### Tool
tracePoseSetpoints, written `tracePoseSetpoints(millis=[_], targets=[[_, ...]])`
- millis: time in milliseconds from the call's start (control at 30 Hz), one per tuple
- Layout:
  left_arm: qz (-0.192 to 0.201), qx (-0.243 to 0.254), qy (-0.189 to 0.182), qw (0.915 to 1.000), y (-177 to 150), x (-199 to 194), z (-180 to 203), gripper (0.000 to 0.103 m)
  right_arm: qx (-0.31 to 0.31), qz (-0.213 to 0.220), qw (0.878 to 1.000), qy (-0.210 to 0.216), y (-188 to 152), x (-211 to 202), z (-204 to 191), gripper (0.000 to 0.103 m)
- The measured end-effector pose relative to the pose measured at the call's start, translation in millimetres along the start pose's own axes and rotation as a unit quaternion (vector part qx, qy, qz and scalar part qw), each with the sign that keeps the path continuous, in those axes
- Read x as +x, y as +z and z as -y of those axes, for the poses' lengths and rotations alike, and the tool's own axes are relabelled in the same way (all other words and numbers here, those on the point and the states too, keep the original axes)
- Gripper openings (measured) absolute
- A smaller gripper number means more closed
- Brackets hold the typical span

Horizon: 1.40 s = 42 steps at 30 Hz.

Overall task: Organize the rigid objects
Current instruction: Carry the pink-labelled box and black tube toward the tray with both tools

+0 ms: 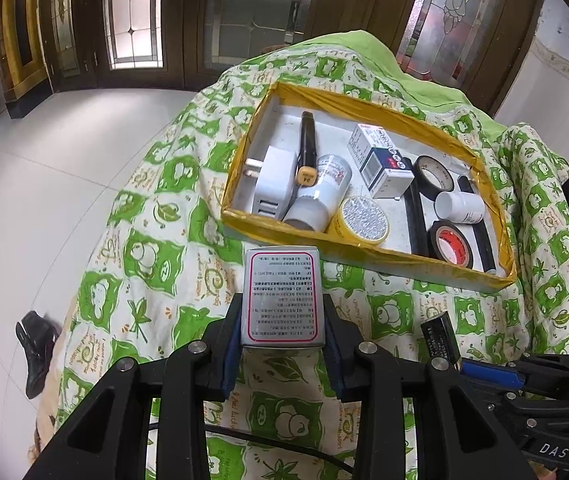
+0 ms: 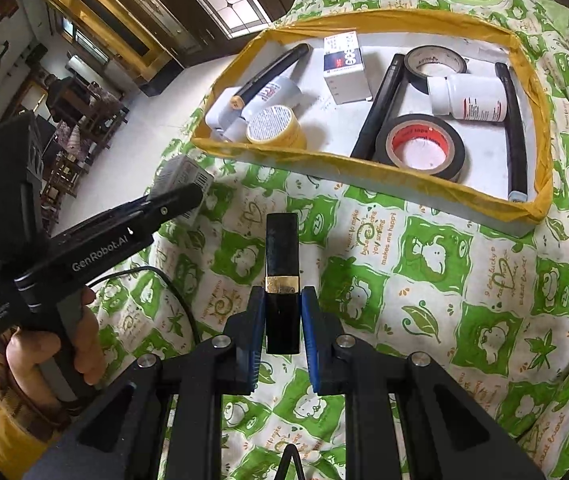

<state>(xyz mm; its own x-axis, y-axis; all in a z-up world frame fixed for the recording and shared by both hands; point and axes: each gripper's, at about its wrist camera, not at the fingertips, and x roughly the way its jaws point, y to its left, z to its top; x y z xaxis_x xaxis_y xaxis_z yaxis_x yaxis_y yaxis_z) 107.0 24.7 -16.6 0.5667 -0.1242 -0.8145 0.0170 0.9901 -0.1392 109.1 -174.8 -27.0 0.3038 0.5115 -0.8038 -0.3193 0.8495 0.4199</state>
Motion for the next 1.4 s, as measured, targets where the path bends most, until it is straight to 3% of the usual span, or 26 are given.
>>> tracePoseSetpoints(millis=[900,1400], targets=[[0.047,0.089,0.06,0.9931,19,-19,51,0.036,0.005,0.025,1.0,0.0,2,-15,4,0.017],[0.06,0.099,0.071,0.9908,29,-20,55,0.036,0.006,0.035,0.999,0.003,4,-22,1,0.017]])
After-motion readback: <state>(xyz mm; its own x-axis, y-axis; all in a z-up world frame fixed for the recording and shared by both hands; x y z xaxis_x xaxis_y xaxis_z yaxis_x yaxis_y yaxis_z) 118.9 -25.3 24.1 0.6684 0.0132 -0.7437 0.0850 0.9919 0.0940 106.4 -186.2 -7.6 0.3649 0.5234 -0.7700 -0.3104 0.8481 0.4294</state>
